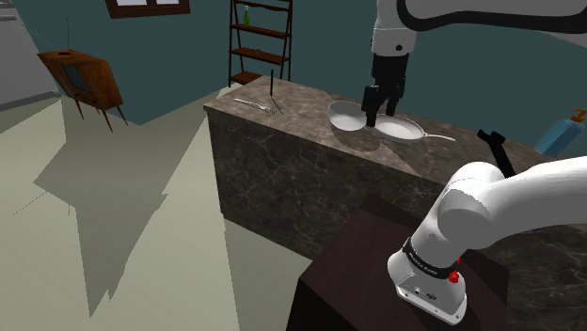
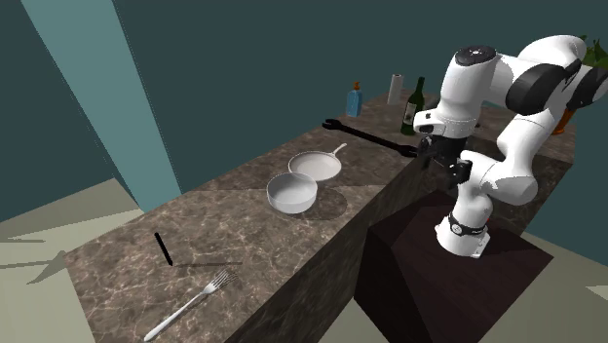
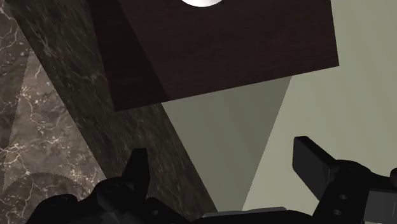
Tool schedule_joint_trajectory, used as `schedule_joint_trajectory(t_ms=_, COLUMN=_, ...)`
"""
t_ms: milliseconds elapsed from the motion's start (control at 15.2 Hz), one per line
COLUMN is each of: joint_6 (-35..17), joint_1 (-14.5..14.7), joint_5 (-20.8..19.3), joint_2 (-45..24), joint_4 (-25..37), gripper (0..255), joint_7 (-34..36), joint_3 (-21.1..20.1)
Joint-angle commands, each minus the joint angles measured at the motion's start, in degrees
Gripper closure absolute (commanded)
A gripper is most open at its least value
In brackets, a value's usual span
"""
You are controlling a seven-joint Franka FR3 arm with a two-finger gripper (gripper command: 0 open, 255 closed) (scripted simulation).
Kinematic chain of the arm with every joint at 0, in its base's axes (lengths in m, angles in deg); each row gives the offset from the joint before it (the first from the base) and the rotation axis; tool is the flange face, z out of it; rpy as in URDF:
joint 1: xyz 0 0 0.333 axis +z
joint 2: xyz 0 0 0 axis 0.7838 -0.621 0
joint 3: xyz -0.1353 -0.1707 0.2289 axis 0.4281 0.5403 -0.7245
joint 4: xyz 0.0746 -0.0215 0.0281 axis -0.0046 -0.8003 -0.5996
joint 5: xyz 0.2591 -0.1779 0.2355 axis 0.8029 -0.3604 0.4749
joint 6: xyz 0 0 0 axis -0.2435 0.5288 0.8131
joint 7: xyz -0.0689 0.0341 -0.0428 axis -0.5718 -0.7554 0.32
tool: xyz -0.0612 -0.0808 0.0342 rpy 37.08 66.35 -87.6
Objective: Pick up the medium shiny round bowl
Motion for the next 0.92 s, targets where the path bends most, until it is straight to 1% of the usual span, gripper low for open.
schedule_joint_trajectory(t_ms=0, joint_6=0.0, joint_1=0.0, joint_5=0.0, joint_2=0.0, joint_4=0.0, gripper=0, joint_7=0.0, joint_3=0.0)
schedule_joint_trajectory(t_ms=462, joint_6=-9.32, joint_1=-1.9, joint_5=-3.81, joint_2=-12.28, joint_4=3.57, gripper=0, joint_7=-3.72, joint_3=5.04)
schedule_joint_trajectory(t_ms=858, joint_6=-15.86, joint_1=-3.21, joint_5=-5.21, joint_2=-23.96, joint_4=9.38, gripper=0, joint_7=-6.95, joint_3=8.98)
